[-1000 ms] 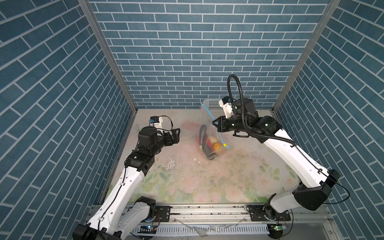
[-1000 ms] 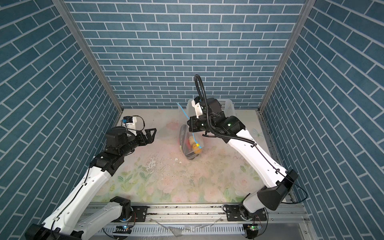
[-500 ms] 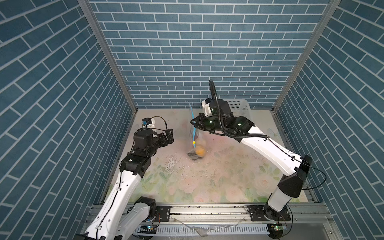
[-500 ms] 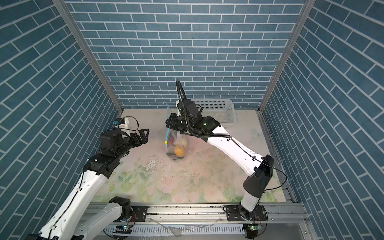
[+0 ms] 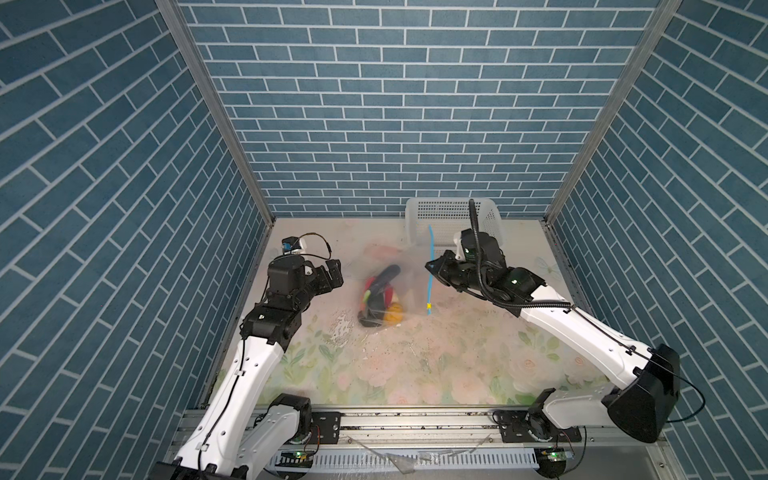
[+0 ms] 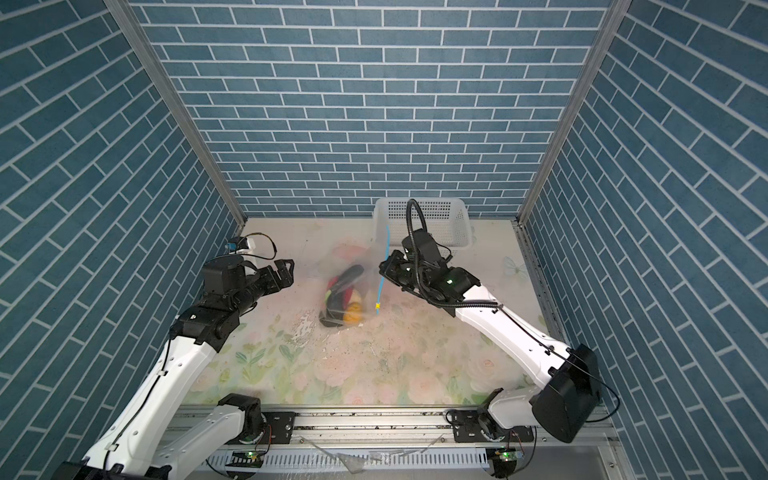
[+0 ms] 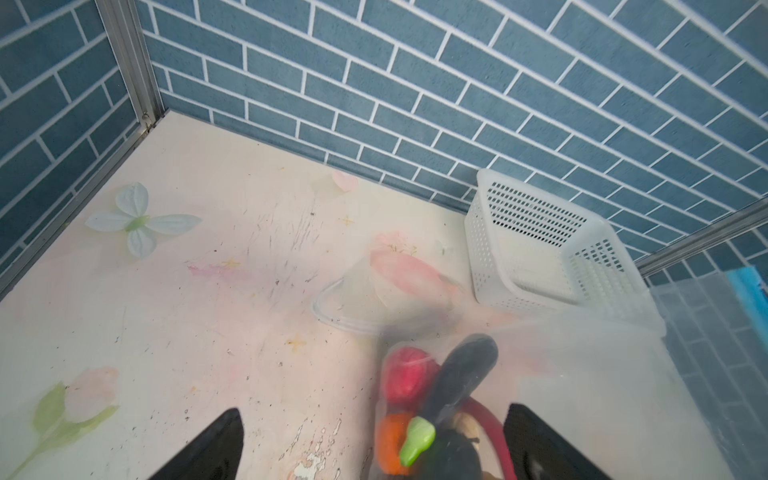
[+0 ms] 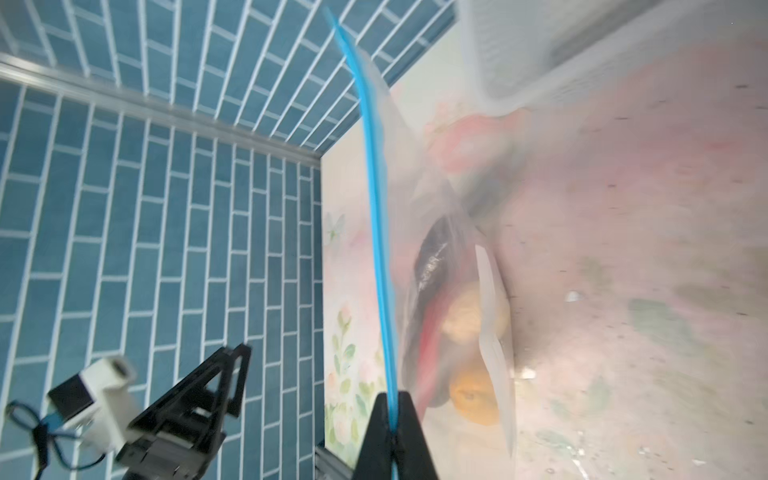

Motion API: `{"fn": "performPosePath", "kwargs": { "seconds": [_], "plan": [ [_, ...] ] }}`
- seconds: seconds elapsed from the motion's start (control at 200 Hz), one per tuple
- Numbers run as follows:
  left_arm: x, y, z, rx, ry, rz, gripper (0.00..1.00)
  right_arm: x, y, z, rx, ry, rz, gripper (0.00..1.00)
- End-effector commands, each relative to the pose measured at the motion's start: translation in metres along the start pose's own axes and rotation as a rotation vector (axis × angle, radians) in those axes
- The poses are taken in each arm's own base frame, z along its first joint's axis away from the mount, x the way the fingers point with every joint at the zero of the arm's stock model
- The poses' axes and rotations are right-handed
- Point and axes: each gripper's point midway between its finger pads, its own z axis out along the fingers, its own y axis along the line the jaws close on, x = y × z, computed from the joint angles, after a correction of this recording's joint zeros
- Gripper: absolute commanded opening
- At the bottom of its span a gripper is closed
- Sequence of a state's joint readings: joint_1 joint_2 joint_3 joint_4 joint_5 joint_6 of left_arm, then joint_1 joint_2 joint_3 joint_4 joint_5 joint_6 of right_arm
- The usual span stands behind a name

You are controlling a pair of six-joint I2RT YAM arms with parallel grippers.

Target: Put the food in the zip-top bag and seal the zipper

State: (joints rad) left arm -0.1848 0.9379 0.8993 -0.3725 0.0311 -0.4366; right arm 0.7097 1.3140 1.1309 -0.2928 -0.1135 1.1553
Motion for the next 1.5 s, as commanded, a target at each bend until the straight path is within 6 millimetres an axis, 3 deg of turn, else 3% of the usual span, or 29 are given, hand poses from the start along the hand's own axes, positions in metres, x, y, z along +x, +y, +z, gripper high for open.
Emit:
{"fn": "performPosePath", "kwargs": {
  "seconds": [0.0, 0.075, 0.185, 0.405, 0.64, 1.04, 1.495],
  "plan": [
    [0.006, 0.004, 0.004, -0.014, 0.032, 0.021, 0.99, -0.001, -0.048, -0.005, 0.027, -0.015, 0.108, 0.0],
    [0.009, 0.004, 0.006, -0.011, 0.041, 0.028, 0.99, -0.002, -0.085, -0.008, 0.065, -0.021, 0.146, 0.0],
    [0.012, 0.003, 0.009, 0.002, 0.051, 0.034, 0.99, -0.003, -0.122, -0.01, 0.084, -0.002, 0.169, 0.0],
    [0.018, 0.0, 0.015, 0.022, 0.081, 0.041, 0.99, -0.008, -0.175, -0.003, 0.087, 0.033, 0.132, 0.0],
    [0.024, -0.007, 0.021, 0.07, 0.099, 0.059, 0.99, 0.012, -0.222, 0.025, 0.148, 0.256, 0.101, 0.0],
    [0.031, -0.014, 0.023, 0.132, 0.09, 0.087, 0.99, 0.008, -0.26, 0.034, 0.253, 0.266, -0.018, 0.0],
    [0.03, -0.021, 0.024, 0.174, 0.074, 0.09, 0.99, -0.024, -0.267, 0.028, 0.252, 0.18, -0.093, 0.02]
  ]
}}
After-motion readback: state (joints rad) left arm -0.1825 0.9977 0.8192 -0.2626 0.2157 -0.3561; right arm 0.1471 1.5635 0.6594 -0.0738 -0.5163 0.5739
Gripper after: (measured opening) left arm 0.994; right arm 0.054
